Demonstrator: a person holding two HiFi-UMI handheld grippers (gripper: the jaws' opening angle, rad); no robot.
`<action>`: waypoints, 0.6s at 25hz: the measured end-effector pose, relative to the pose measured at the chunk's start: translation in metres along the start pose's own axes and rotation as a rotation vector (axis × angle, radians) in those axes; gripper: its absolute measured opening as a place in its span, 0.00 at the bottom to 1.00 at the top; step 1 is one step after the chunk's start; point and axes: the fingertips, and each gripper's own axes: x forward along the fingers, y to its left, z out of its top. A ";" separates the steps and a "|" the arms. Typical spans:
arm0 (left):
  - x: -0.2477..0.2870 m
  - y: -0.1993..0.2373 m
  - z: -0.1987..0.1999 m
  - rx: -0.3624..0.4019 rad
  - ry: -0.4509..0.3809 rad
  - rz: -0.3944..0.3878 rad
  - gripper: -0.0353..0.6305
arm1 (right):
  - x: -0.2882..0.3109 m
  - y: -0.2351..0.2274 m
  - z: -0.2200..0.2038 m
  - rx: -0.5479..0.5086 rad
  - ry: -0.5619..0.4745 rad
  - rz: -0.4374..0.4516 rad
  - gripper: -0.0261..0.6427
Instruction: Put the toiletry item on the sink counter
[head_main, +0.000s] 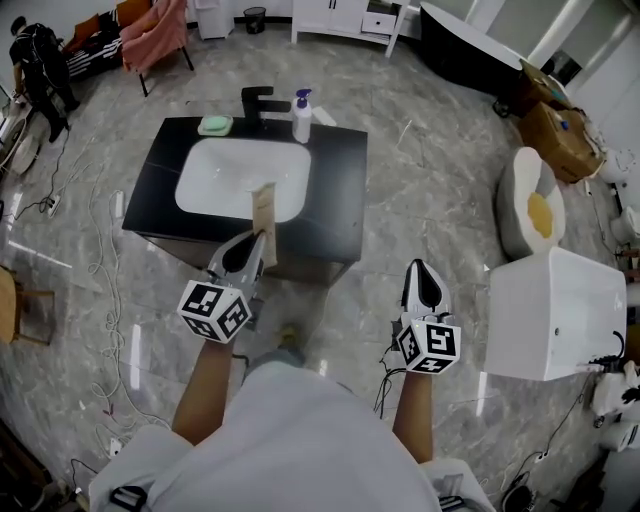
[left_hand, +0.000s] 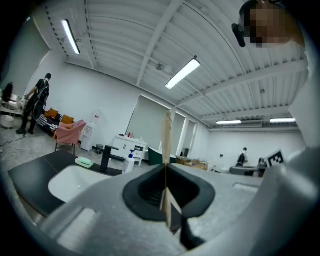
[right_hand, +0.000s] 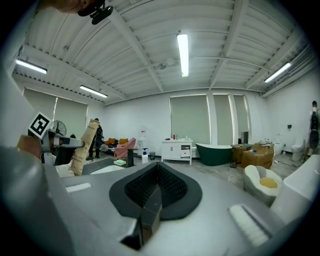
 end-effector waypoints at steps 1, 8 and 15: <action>0.006 0.006 0.002 -0.003 0.000 -0.011 0.05 | 0.007 0.002 0.003 0.006 -0.003 -0.008 0.04; 0.040 0.045 0.021 -0.021 -0.012 -0.066 0.05 | 0.047 0.014 0.019 0.020 -0.016 -0.044 0.04; 0.056 0.059 0.025 -0.039 -0.016 -0.104 0.05 | 0.061 0.015 0.023 0.016 -0.021 -0.086 0.04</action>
